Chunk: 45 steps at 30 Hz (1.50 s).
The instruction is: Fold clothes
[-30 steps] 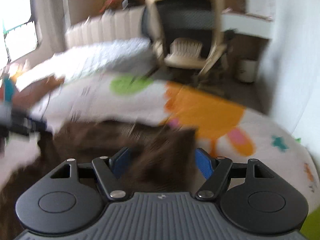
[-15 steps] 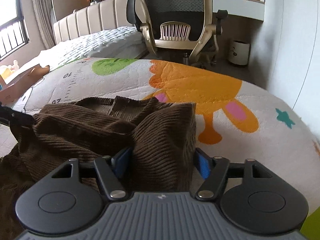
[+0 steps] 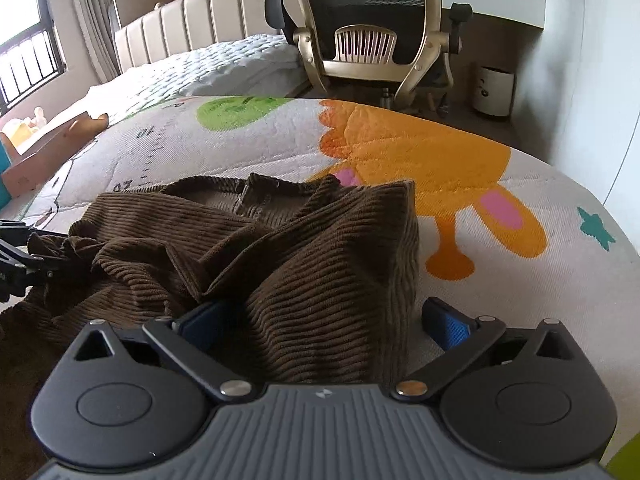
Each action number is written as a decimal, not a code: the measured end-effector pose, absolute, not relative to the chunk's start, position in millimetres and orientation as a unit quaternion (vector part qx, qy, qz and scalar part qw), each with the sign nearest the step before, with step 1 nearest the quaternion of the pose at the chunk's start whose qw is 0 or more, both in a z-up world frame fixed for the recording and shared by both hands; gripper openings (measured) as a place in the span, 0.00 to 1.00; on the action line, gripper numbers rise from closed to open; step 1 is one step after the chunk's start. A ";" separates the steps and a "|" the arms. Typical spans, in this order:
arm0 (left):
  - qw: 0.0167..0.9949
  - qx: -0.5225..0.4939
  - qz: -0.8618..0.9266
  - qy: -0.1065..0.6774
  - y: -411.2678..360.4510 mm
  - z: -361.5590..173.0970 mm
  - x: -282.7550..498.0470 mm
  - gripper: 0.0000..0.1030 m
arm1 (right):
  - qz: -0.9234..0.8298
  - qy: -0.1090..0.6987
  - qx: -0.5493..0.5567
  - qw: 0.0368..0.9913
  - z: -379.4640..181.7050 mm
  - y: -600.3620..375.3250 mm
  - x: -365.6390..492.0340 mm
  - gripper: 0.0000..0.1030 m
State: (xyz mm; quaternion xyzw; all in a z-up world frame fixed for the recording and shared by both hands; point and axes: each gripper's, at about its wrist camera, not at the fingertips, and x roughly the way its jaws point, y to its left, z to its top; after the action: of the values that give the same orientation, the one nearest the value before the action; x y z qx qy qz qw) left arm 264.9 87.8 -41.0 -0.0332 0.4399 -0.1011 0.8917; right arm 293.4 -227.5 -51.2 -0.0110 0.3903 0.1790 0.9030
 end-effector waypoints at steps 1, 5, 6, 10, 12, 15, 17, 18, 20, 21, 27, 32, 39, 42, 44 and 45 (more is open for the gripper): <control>0.892 -0.032 -0.101 0.439 87.6 -41.0 264.4 1.00 | 0.180 0.389 -0.010 0.904 -51.3 -228.0 292.9 1.00; 0.892 -0.031 -0.105 0.438 88.1 -40.8 264.1 1.00 | 0.185 0.380 0.004 0.906 -51.7 -233.8 290.8 1.00; 0.891 -0.031 -0.108 0.439 89.0 -40.5 264.4 1.00 | 0.185 0.378 0.009 0.907 -51.1 -235.5 290.5 0.98; 0.876 -0.068 -0.135 0.458 102.6 -32.8 269.9 1.00 | 0.189 0.360 0.045 0.913 -34.2 -251.7 287.8 0.82; 0.864 -0.138 -0.172 0.453 119.8 -26.7 271.8 1.00 | 0.197 0.341 0.074 0.916 -20.9 -265.6 286.1 0.76; 0.866 -0.155 -0.170 0.443 129.1 -22.2 278.6 1.00 | 0.198 0.344 0.117 0.910 -14.9 -284.2 296.3 0.50; 0.870 -0.161 -0.158 0.439 133.0 -22.6 285.4 1.00 | 0.188 0.354 0.135 0.906 -20.7 -291.4 307.6 0.42; 0.871 -0.164 -0.153 0.438 133.1 -24.0 290.0 0.99 | 0.186 0.356 0.141 0.905 -24.2 -292.1 312.0 0.42; 0.872 -0.169 -0.143 0.437 133.4 -26.6 299.2 0.98 | 0.184 0.363 0.154 0.900 -34.3 -290.9 321.9 0.42; 0.873 -0.170 -0.137 0.436 133.0 -28.1 303.6 0.97 | 0.182 0.366 0.158 0.899 -39.0 -289.3 326.2 0.42; 0.896 -0.106 -0.109 0.417 109.5 -34.1 309.7 0.49 | 0.204 0.382 0.119 0.894 -49.4 -262.8 344.2 0.24; 0.899 -0.101 -0.155 0.397 102.5 -17.4 293.5 0.13 | 0.222 0.361 0.084 0.902 -31.9 -254.2 321.2 0.10; 0.899 -0.067 -0.269 0.338 106.8 52.3 195.4 0.11 | 0.261 0.283 0.060 0.921 39.1 -278.9 212.3 0.09; 0.893 -0.033 -0.299 0.336 104.4 59.7 142.9 0.11 | 0.272 0.262 0.038 0.925 58.9 -285.3 150.4 0.09; 0.884 -0.010 -0.310 0.349 102.7 53.2 113.8 0.15 | 0.270 0.266 0.015 0.925 57.9 -287.1 113.6 0.09; 0.879 0.002 -0.314 0.357 101.8 48.0 100.6 0.21 | 0.266 0.274 0.004 0.924 52.9 -287.7 98.6 0.10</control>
State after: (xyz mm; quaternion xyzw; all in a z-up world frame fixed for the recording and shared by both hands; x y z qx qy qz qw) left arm 100.6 101.8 48.0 0.0021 0.3574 -0.3144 0.8794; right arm 98.6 -287.7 52.9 0.0043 0.2738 0.2662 0.9242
